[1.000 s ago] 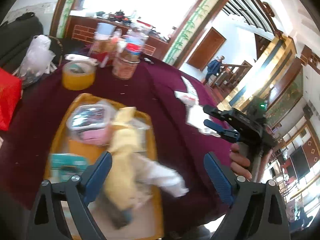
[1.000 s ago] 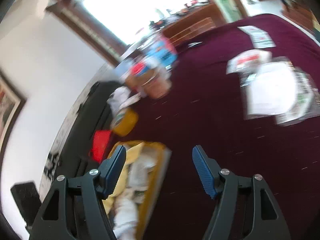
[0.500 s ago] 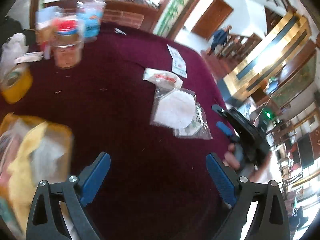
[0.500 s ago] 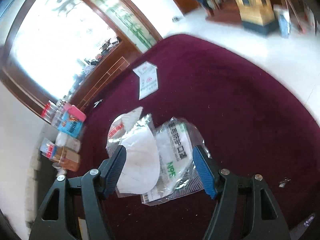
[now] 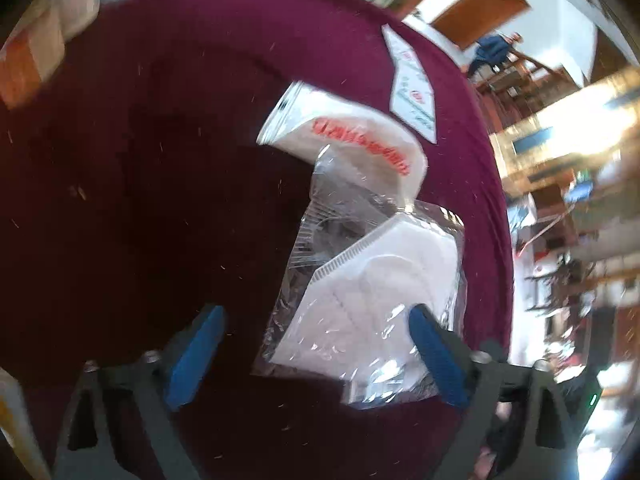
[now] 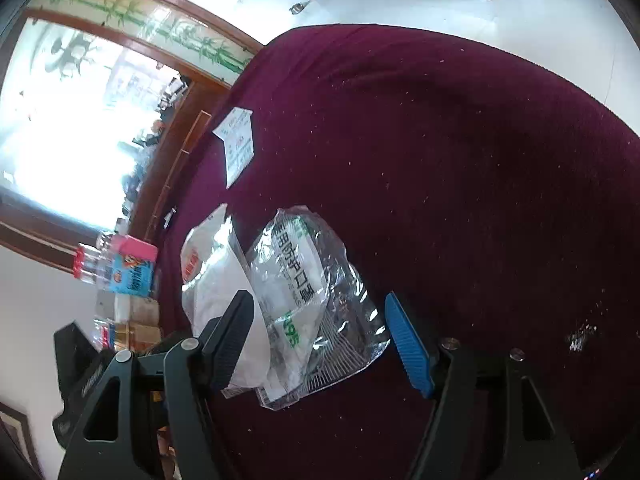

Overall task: Organize soft objects
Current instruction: 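Grasp a clear plastic bag with the left gripper while the right gripper grasps a green-print plastic bag, then carry both plastic bags over the tray and open both grippers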

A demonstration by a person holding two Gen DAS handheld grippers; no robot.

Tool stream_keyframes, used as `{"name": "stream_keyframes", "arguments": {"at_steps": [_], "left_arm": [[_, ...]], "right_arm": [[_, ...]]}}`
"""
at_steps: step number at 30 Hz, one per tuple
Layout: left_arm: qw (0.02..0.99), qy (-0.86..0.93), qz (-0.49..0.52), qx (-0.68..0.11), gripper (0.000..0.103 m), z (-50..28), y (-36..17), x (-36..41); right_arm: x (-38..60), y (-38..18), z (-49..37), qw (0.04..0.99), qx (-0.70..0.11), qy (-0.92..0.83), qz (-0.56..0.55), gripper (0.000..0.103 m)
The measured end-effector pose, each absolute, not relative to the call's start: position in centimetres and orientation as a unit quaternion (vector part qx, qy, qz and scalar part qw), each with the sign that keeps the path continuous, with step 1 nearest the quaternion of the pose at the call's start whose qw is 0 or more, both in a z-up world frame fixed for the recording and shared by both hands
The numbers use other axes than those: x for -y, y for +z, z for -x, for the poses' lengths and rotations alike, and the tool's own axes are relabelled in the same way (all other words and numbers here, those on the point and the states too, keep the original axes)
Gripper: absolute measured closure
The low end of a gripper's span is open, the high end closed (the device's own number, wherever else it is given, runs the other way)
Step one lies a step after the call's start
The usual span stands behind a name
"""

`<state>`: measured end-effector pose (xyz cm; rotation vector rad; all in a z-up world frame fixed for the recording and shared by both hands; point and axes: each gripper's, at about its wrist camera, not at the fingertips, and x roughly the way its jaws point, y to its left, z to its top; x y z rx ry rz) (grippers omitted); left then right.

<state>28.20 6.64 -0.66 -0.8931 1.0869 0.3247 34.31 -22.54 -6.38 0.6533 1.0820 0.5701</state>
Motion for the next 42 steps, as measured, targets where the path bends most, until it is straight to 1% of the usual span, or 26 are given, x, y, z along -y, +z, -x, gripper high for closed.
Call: {"name": "stream_keyframes", "arguments": {"at_steps": [1,2,3,5,7,10,16,19,21,23,25,27,28,29,30,31,32,35,36,39,42], "left_arm": [[0.749,0.15,0.412,-0.497,0.025,-28.1,-0.7,-6.6],[0.757,0.155,0.403,-0.49,0.045,-28.1,-0.3,-6.4],[0.76,0.15,0.391,-0.497,0.057,-28.2,-0.2,-6.0],[0.748,0.131,0.407,-0.508,0.098,-27.9,-0.7,-5.8],[0.743,0.131,0.412,-0.511,0.101,-27.0,-0.5,-5.7],[0.755,0.129,0.419,-0.488,0.103,-24.2,1.2,-5.4],[0.77,0.147,0.437,-0.442,0.103,-16.7,4.4,-4.3],[0.768,0.169,0.454,-0.42,0.103,-12.5,4.3,-4.2],[0.761,0.181,0.463,-0.416,0.103,-11.0,3.6,-4.4],[0.756,0.185,0.47,-0.417,0.103,-9.1,2.8,-4.7],[0.76,0.184,0.463,-0.417,0.103,-8.4,2.5,-4.4],[0.765,0.193,0.455,-0.414,0.103,-7.2,2.3,-4.4],[0.764,0.192,0.457,-0.413,0.103,-6.7,2.2,-4.2],[0.763,0.186,0.461,-0.414,0.103,-6.3,2.0,-4.3],[0.762,0.185,0.462,-0.414,0.103,-6.2,1.9,-4.2],[0.763,0.184,0.463,-0.412,0.103,-5.7,2.0,-4.1],[0.765,0.181,0.462,-0.411,0.103,-5.2,2.0,-4.1],[0.766,0.172,0.466,-0.408,0.103,-4.1,1.7,-3.9],[0.766,0.167,0.467,-0.408,0.103,-3.6,1.5,-3.7],[0.769,0.156,0.468,-0.406,0.103,-2.3,1.4,-3.2],[0.78,0.142,0.466,-0.393,0.103,-1.0,2.2,-2.7]], "right_arm": [[22.3,-6.3,-34.2,0.772,-0.501,0.26,-0.294,0.035],[22.2,-6.2,-34.1,0.773,-0.502,0.259,-0.289,0.035],[22.0,-6.2,-34.0,0.774,-0.503,0.258,-0.284,0.035],[21.8,-6.1,-34.2,0.777,-0.504,0.257,-0.276,0.035],[21.6,-6.1,-34.2,0.779,-0.502,0.257,-0.274,0.035],[21.7,-6.1,-34.3,0.778,-0.502,0.26,-0.274,0.035],[21.6,-6.3,-34.5,0.769,-0.499,0.282,-0.284,0.035],[20.9,-6.3,-34.5,0.761,-0.503,0.3,-0.278,0.036],[20.2,-6.0,-34.2,0.765,-0.503,0.306,-0.261,0.043],[19.5,-5.7,-33.8,0.786,-0.498,0.291,-0.225,0.045],[18.3,-5.2,-33.2,0.809,-0.49,0.276,-0.175,0.048],[17.0,-4.9,-32.6,0.828,-0.481,0.26,-0.123,0.061],[16.2,-4.7,-32.2,0.839,-0.475,0.25,-0.09,0.065],[15.2,-4.7,-31.8,0.851,-0.468,0.234,-0.051,0.073],[14.4,-4.6,-31.4,0.861,-0.459,0.219,-0.017,0.085],[13.3,-4.7,-30.6,0.875,-0.442,0.195,0.039,0.092],[12.7,-4.7,-30.2,0.881,-0.431,0.184,0.064,0.098],[11.2,-4.7,-28.7,0.889,-0.405,0.175,0.124,0.103],[11.1,-4.7,-28.5,0.89,-0.401,0.172,0.134,0.103],[11.9,-4.0,-27.9,0.885,-0.404,0.206,0.106,0.103],[14.7,-2.2,-26.2,0.889,-0.392,0.228,0.056,0.103]]}}
